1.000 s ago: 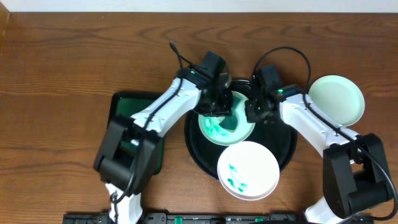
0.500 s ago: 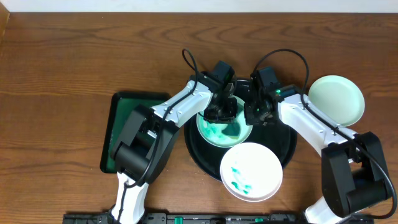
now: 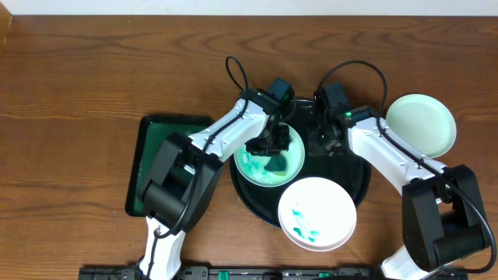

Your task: Clean dirty plates on tray and stack at the side

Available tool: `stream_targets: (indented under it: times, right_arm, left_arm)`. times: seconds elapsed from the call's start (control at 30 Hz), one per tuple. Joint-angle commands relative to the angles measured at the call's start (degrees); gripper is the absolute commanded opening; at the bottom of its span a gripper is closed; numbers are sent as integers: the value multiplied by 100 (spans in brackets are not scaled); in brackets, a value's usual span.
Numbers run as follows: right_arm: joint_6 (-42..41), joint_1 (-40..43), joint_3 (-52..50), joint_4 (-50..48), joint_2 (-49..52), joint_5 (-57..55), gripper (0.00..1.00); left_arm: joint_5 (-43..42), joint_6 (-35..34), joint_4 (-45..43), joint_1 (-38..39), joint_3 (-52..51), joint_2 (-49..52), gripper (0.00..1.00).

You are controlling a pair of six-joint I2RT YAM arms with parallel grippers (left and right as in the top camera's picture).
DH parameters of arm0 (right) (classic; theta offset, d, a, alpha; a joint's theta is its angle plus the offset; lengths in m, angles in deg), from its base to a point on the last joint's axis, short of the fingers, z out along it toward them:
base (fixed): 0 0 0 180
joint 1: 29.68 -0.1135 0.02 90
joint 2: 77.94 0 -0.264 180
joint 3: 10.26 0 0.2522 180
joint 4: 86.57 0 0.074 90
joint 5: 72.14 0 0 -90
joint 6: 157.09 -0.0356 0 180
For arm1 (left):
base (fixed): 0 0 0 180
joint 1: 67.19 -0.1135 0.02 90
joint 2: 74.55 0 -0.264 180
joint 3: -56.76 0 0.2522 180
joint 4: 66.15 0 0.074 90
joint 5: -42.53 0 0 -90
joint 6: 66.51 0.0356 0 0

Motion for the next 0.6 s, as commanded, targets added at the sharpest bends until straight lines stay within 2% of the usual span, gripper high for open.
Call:
stream_targets:
  times: [0.0, 0.03, 0.1, 0.37, 0.57]
  right_arm:
    - [-55, -52, -28, -79, 267, 142, 28]
    - [-55, -55, -28, -101, 323, 227, 38]
    - [-55, -74, -28, -168, 437, 365, 46]
    - [-269, -240, -28, -531, 719, 612, 40]
    - [-269, -160, -15, -538, 697, 612, 41]
  left_arm:
    - [966, 13, 164, -120, -160, 210, 7]
    - [966, 13, 151, -109, -160, 210, 7]
    - [966, 13, 120, -83, -160, 210, 7]
    - [964, 13, 96, -31, -160, 210, 7]
    - [835, 11, 81, -31, -162, 210, 7]
